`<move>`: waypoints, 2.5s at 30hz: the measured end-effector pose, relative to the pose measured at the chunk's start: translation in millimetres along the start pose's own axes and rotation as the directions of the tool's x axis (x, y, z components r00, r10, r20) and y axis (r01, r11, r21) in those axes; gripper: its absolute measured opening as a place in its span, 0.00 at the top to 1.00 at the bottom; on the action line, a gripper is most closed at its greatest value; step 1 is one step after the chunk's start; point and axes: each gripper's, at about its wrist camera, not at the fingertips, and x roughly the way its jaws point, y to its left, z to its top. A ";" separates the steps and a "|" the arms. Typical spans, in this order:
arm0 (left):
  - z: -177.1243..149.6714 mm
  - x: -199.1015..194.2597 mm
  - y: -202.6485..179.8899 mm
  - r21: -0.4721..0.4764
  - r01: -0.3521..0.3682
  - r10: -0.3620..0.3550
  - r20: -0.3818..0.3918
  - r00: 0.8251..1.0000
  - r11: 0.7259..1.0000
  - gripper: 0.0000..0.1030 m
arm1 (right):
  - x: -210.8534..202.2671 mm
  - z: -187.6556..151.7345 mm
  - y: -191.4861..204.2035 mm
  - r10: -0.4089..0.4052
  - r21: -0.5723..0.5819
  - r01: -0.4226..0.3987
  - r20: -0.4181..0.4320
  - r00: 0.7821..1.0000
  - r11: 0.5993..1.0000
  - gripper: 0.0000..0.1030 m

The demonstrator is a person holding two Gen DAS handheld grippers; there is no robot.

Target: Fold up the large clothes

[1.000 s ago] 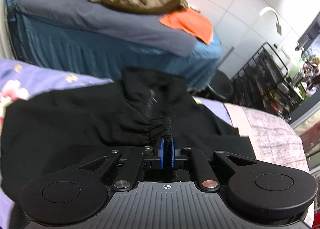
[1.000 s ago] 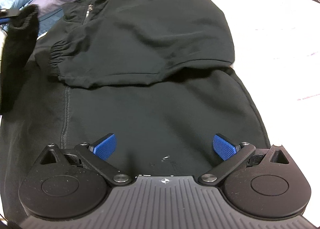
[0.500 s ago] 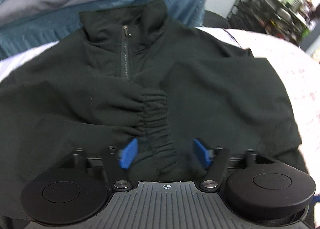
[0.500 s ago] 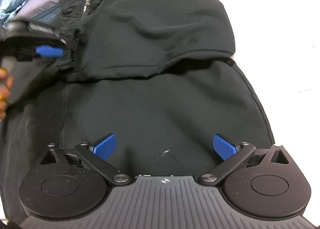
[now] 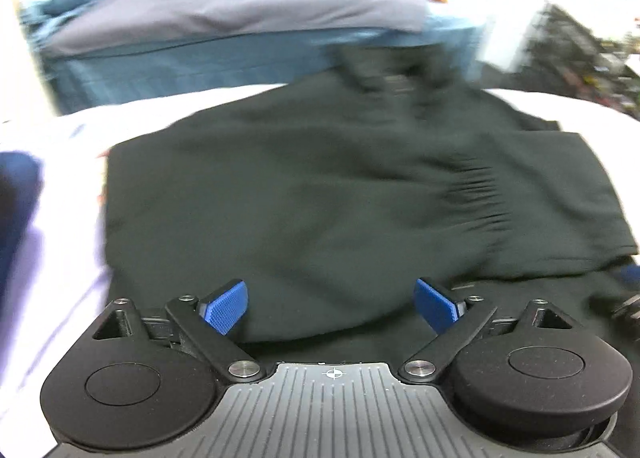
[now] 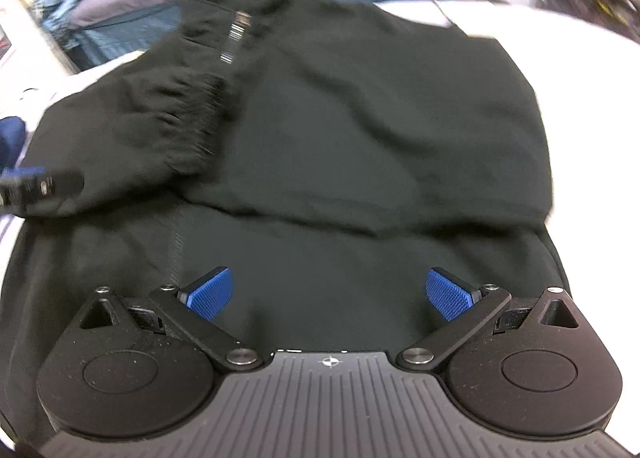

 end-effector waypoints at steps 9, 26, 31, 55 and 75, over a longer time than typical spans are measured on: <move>8.6 31.6 52.7 -0.034 -0.135 0.134 -0.028 0.991 0.990 0.00 | 28.9 54.1 68.1 0.084 -0.199 -0.056 0.138 0.987 0.978 0.01; -0.3 72.9 44.7 0.040 -0.182 0.184 -0.067 0.981 0.982 0.00 | 108.4 57.9 65.2 0.019 -0.079 -0.023 -0.047 0.999 0.997 0.00; 1.9 49.7 48.4 -0.009 -0.129 0.128 -0.054 0.990 0.992 0.00 | 83.2 54.3 74.9 -0.002 -0.087 0.006 0.036 0.999 0.996 0.01; -121.0 -41.0 83.1 -0.097 -0.051 0.042 -0.097 0.994 0.994 0.00 | -53.8 -96.4 -26.3 -0.119 0.047 0.117 0.049 0.992 0.992 0.01; -248.3 -122.1 142.2 -0.272 -0.156 0.113 -0.165 0.980 0.950 0.00 | -121.9 -239.0 -124.1 -0.150 0.100 0.151 -0.015 0.989 0.983 0.01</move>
